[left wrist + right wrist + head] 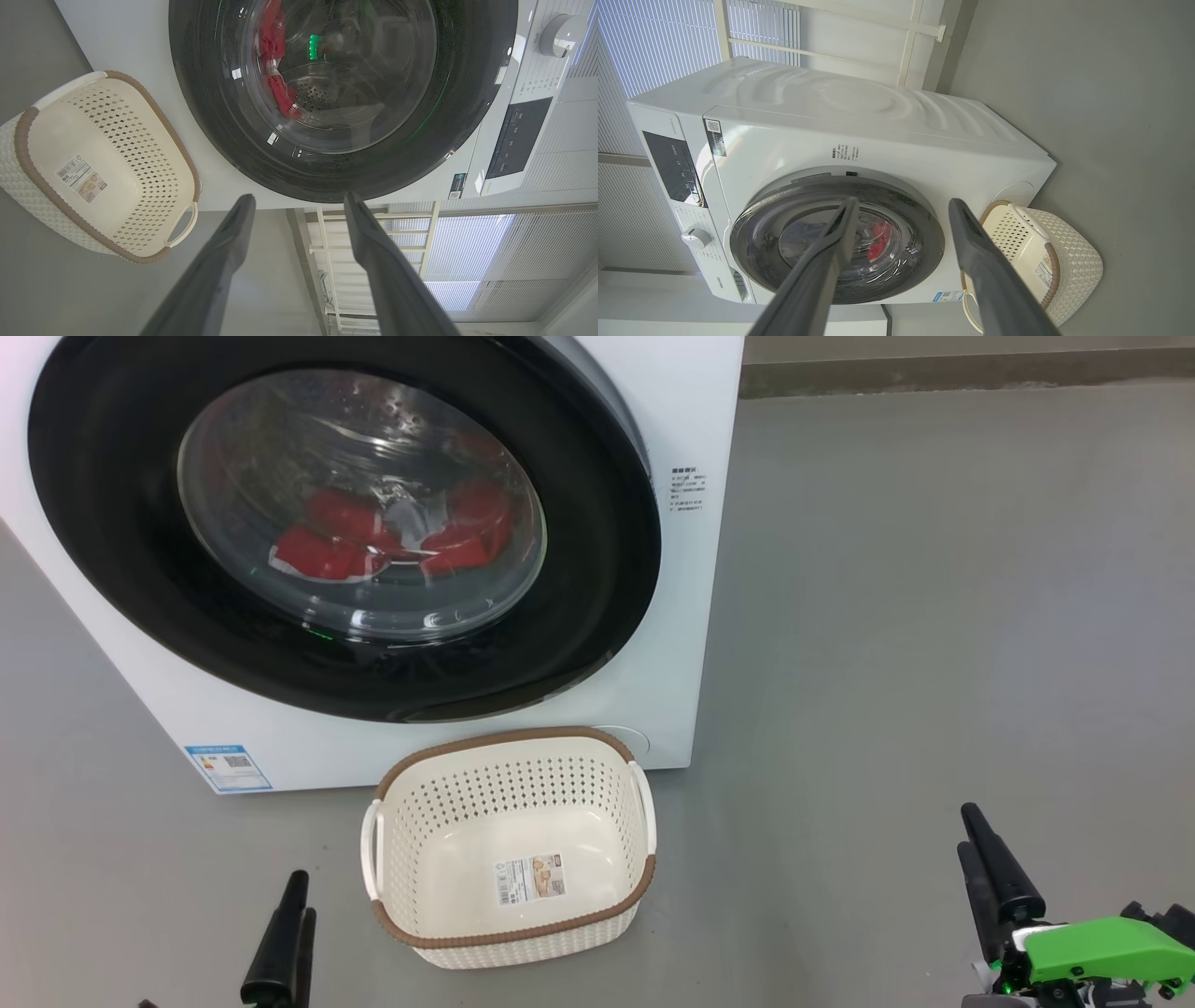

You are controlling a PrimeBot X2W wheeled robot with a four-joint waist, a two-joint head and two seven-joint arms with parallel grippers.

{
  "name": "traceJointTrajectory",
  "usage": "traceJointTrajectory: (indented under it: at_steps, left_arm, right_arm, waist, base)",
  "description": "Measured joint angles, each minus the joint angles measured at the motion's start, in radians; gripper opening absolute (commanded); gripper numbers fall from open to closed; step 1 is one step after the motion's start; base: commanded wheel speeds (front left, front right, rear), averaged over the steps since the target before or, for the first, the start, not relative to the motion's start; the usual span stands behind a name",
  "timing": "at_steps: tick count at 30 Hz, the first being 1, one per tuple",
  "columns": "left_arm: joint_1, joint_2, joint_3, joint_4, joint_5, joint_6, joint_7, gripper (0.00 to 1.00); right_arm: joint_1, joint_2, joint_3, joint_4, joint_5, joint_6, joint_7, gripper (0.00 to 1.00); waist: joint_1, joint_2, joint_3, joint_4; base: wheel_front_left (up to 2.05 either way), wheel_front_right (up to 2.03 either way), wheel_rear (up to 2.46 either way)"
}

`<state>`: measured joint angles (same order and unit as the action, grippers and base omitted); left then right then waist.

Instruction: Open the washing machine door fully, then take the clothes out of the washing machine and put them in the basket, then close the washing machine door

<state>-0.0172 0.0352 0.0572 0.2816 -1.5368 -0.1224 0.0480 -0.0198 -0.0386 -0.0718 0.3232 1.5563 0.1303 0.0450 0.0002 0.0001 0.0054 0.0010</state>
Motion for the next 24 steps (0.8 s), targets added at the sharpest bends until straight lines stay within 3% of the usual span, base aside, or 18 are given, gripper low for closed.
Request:
traceJointTrajectory:
  at_steps: [24]
  left_arm:
    - [0.019, -0.001, 0.015, -0.049, 0.402, 0.0, -0.068, 1.0]
  right_arm:
    - [0.0, -0.015, 0.054, -0.005, -0.276, 0.0, -0.065, 1.0]
  waist:
    - [0.0, 0.0, 0.009, 0.001]
  base:
    - [0.0, 0.0, 0.0]
